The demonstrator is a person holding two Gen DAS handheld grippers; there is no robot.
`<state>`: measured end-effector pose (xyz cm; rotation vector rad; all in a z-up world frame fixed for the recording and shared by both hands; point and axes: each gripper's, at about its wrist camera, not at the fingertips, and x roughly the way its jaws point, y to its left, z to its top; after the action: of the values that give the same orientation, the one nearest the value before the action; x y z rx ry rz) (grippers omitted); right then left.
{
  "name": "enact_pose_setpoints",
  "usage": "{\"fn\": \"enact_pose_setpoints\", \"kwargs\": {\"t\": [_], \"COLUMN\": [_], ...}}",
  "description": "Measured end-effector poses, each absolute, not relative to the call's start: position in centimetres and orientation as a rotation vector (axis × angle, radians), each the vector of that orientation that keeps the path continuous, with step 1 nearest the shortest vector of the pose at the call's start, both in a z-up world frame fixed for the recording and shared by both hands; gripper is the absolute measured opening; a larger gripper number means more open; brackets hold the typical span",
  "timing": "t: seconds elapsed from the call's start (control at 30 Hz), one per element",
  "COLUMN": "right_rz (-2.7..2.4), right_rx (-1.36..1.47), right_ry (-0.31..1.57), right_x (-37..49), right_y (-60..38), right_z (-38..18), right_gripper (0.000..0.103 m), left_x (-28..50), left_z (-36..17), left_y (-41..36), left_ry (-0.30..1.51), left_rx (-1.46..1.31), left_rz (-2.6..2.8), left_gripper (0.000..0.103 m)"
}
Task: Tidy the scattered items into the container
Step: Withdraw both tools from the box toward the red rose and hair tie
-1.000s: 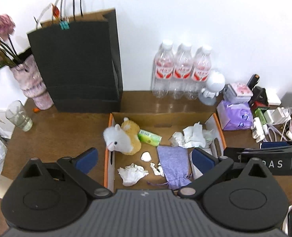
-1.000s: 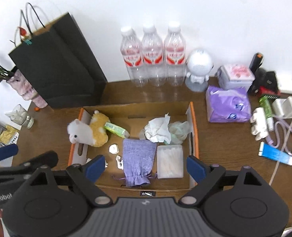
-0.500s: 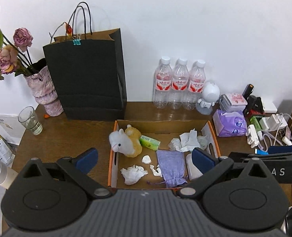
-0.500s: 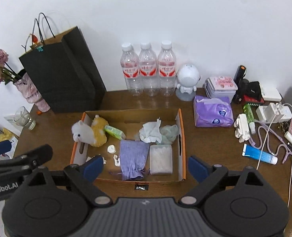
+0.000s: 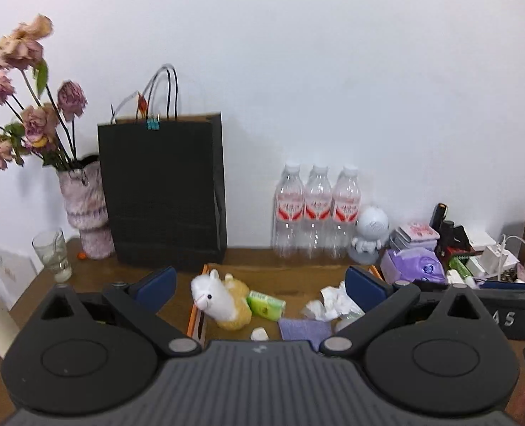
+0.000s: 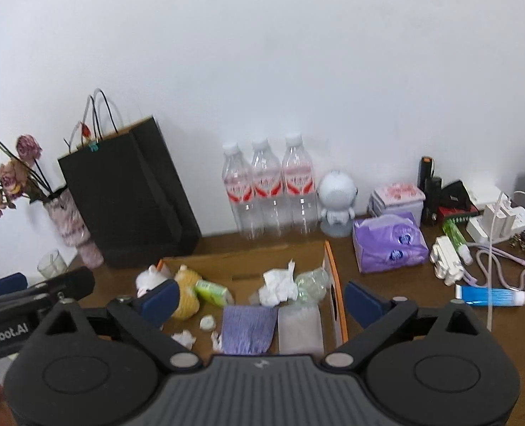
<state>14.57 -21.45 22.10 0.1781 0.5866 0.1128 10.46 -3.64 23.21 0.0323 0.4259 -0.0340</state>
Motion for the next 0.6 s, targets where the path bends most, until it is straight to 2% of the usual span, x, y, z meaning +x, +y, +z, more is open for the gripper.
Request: {"fn": "enact_pose_setpoints", "kwargs": {"t": [0.37, 0.6], "right_rz": [0.131, 0.11], "right_rx": [0.144, 0.156], "right_ry": [0.355, 0.362], "right_x": [8.6, 7.1], "right_y": [-22.5, -22.8], "right_z": [9.8, 5.6], "right_gripper": [0.103, 0.103], "left_x": [4.0, 3.2], "left_z": [12.1, 7.3], "left_y": [-3.7, -2.9], "left_ry": [0.189, 0.198], "left_rx": [0.058, 0.033], "left_rz": [-0.068, -0.066], "left_gripper": [0.103, 0.103]}}
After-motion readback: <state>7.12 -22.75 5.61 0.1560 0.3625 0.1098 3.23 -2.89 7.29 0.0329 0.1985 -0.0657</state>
